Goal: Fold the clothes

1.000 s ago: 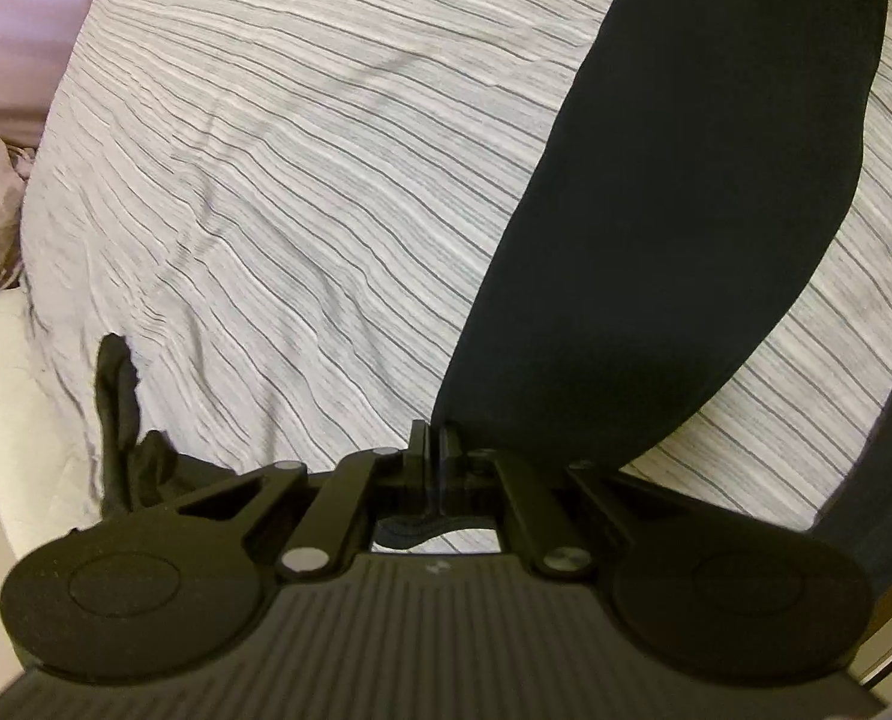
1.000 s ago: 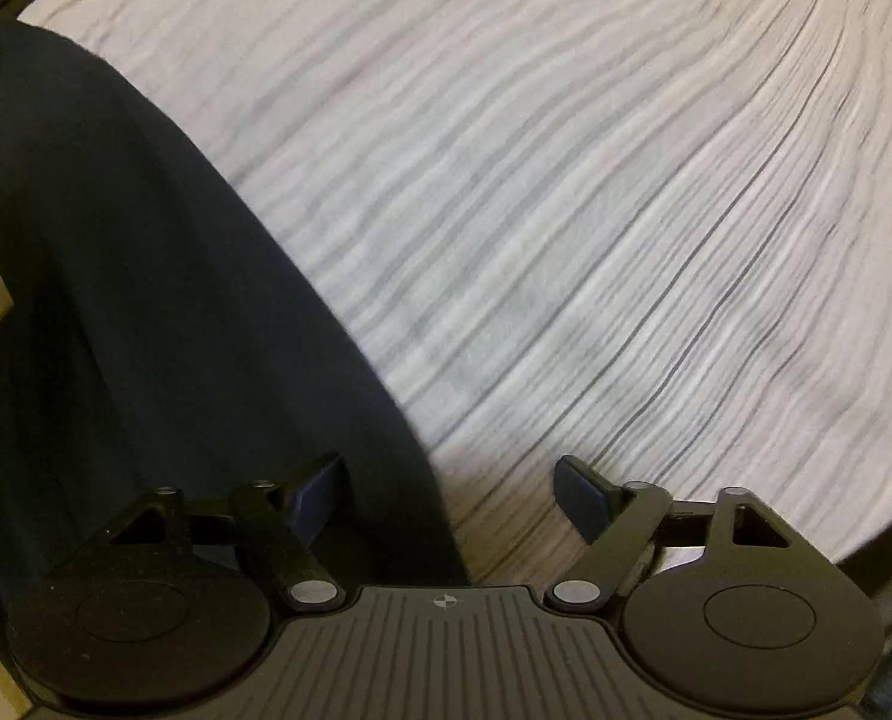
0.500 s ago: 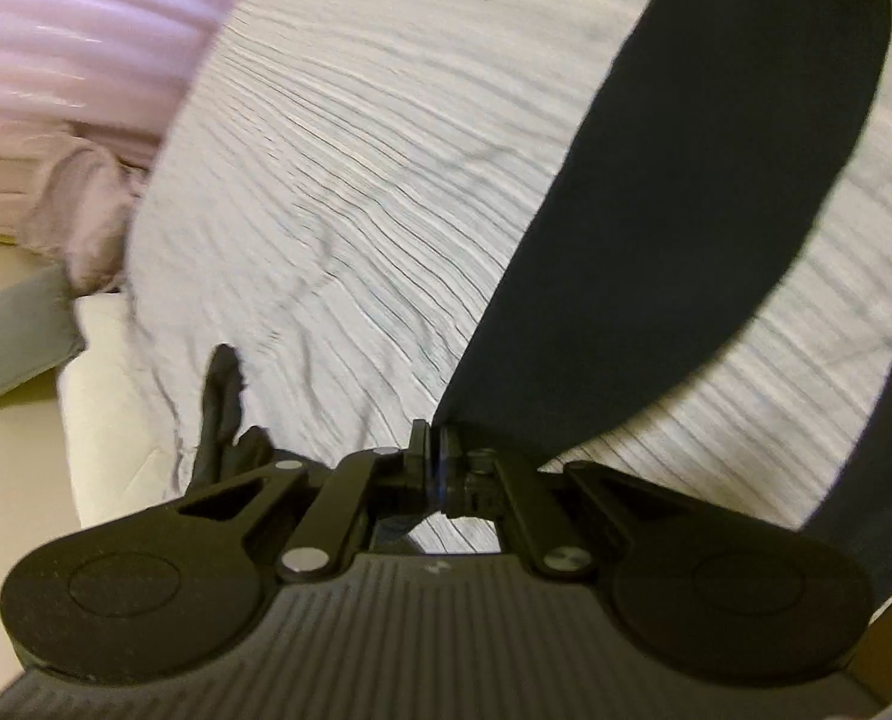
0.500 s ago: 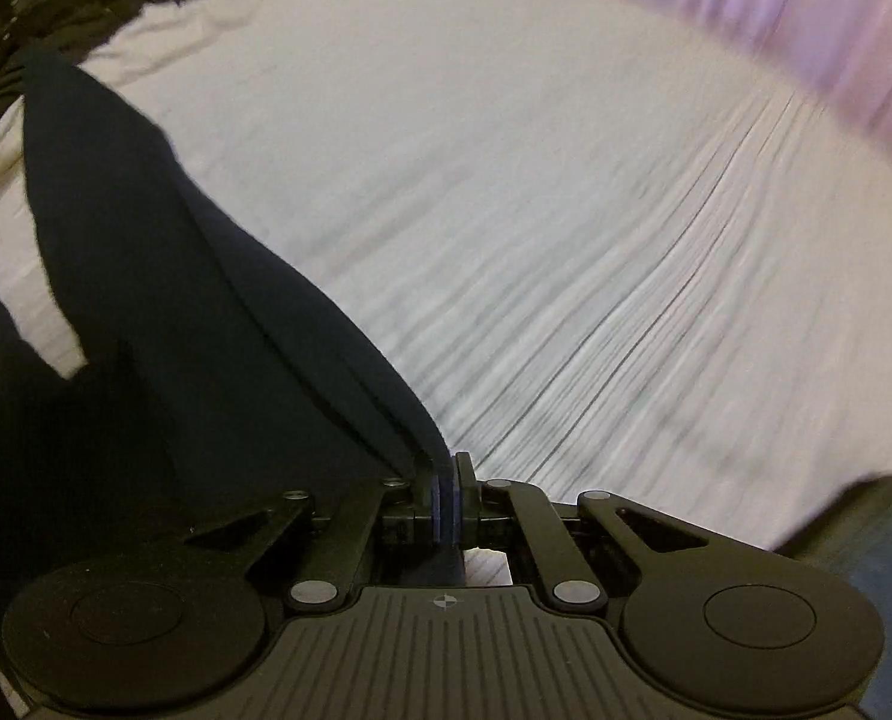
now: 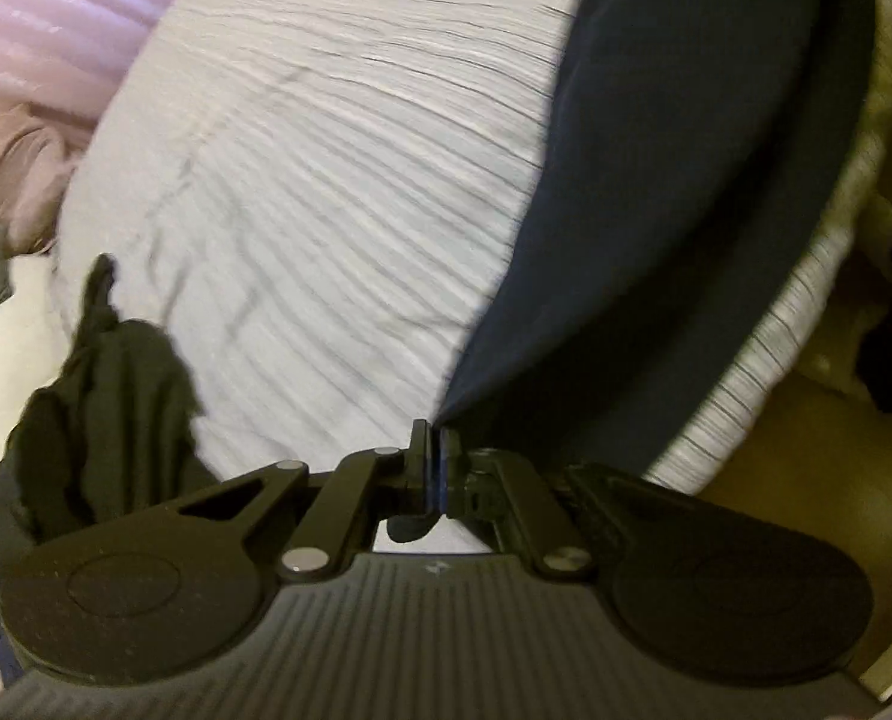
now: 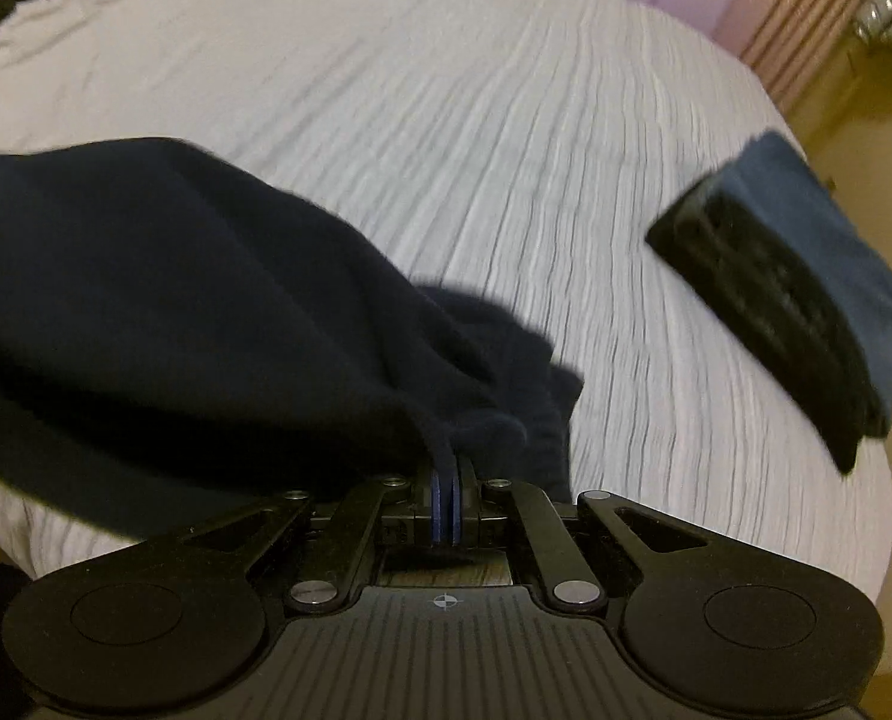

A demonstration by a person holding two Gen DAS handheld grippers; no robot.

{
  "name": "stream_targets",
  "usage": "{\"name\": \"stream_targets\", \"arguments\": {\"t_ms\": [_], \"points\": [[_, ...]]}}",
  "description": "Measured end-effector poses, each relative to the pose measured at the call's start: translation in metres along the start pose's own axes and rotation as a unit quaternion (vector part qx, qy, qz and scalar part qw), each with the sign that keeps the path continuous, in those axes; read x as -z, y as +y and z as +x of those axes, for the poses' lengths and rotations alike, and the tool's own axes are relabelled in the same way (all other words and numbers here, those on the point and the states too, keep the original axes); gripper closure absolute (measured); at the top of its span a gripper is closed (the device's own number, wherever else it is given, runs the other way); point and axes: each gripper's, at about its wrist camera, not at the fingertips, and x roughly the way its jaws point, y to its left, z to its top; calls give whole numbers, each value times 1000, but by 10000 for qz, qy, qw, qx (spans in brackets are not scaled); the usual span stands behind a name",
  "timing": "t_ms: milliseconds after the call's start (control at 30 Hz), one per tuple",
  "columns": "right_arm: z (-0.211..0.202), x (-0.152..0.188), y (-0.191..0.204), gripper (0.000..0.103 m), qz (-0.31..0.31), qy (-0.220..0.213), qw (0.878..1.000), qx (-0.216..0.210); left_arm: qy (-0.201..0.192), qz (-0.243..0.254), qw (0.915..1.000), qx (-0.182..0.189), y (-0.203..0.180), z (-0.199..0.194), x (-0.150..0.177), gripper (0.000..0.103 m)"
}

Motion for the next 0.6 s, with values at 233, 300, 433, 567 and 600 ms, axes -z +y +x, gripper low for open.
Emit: {"name": "stream_targets", "arguments": {"t_ms": [233,300,433,567,600], "points": [[-15,-12,-2,102,-772,-426,9960,141,-239,-174,9966,-772,6,-19,-10,102],[-30,-7,-4,101,-855,-656,9940,192,-123,-166,9967,-789,-6,-22,-8,102],[-15,33,3,101,-790,-469,9958,-39,347,195,9974,-596,-50,-7,1,102],[21,60,10,101,-513,-178,9983,-214,605,519,9952,-571,-78,5,5,102],[21,62,9,101,-462,-204,9985,-209,609,480,9951,-611,-79,2,6,102]]}}
